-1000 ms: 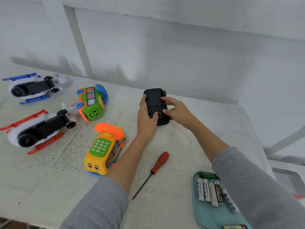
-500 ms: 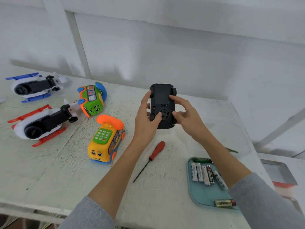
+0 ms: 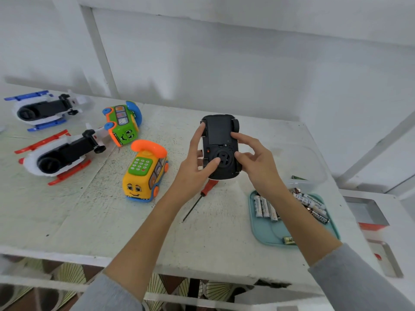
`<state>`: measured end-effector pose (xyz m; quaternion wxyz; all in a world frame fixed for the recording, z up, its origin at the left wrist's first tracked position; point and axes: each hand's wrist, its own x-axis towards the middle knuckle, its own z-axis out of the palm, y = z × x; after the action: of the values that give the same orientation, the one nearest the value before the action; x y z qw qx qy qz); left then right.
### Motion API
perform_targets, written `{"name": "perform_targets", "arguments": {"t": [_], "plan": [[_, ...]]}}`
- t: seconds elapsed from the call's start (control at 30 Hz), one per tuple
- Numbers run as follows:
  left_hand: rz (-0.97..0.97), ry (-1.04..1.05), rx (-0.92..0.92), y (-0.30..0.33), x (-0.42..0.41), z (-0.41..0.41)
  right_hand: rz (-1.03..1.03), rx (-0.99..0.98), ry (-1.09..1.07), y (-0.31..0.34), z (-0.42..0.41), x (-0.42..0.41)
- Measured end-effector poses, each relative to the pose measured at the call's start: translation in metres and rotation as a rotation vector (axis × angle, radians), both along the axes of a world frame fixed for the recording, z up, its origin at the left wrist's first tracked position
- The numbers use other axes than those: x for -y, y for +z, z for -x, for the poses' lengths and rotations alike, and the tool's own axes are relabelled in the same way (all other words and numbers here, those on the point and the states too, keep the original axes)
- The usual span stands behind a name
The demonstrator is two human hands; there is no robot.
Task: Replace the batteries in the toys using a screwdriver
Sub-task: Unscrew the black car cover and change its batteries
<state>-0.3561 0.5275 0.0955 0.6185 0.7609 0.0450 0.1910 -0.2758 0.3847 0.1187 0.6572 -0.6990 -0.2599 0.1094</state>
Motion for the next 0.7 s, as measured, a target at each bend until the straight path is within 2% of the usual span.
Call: {"name": "perform_targets", "arguments": {"t": [0.4, 0.7], "plan": [[0.039, -0.070, -0.021, 0.002, 0.000, 0.001, -0.023, -0.013, 0.045, 0.002, 0.003, -0.002], [0.135, -0.044, 0.132, 0.003, -0.007, -0.005, 0.058, 0.044, 0.173, 0.009, -0.006, -0.009]]}}
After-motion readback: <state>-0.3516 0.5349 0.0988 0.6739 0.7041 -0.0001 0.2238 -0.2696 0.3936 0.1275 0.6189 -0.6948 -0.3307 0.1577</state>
